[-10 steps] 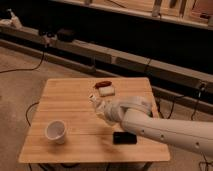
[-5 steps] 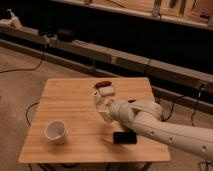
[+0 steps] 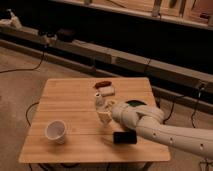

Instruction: Stand the bottle upright

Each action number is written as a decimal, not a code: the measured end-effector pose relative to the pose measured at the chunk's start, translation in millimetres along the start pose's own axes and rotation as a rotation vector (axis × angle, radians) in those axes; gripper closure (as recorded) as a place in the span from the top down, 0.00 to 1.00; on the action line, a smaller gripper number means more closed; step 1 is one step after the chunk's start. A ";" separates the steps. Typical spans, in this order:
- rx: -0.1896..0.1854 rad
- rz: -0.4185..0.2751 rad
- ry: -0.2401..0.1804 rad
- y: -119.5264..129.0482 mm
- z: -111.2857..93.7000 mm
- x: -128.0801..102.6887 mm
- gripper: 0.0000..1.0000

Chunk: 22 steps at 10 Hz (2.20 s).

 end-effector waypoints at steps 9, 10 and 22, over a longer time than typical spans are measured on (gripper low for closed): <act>-0.097 -0.011 -0.115 -23.4 -23.1 17.3 0.09; -0.101 -0.007 -0.122 -25.3 -23.9 18.0 0.09; -0.171 -0.096 -0.225 -21.9 16.1 39.4 0.09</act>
